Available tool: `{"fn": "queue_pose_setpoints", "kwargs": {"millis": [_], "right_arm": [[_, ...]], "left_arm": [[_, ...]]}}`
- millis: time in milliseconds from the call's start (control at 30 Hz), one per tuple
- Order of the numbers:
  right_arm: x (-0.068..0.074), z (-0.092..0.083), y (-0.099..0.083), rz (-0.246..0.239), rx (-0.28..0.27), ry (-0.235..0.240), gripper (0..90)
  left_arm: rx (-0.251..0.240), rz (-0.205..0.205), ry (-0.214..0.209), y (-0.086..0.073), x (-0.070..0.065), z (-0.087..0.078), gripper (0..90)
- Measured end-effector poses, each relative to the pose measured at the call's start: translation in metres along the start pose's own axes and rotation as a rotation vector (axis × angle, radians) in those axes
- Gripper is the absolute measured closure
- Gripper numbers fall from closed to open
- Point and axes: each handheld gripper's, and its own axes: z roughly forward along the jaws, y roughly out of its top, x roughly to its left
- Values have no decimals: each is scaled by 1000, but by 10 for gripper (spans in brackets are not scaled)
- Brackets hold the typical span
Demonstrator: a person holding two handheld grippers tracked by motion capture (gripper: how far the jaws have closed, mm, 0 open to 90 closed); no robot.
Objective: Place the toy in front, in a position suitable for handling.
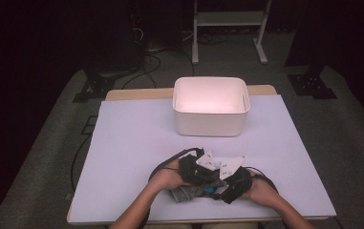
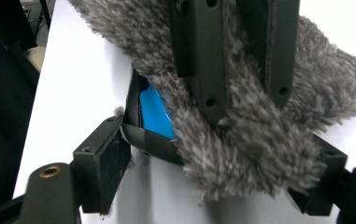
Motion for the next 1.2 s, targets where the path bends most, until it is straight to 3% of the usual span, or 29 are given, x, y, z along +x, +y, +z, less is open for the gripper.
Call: {"fn": "queue_pose_setpoints", "kwargs": {"millis": [133,467,667,833,1200], "right_arm": [[0,0,0,-10,2,-3,227],[-1,1,0,-15,1,-4,228],[-1,1,0,-2,5,9,240],[-1,1,-1,-2,6,9,244],[-1,2,0,-2,9,8,245]], "left_arm": [[8,-3,6,-8,-1,-8,789],[11,-70,34,-42,1,-38,788],[11,-97,45,-54,0,-45,788],[-9,-88,16,-49,-4,-43,788],[-4,32,-64,-5,-19,-7,788]]}}
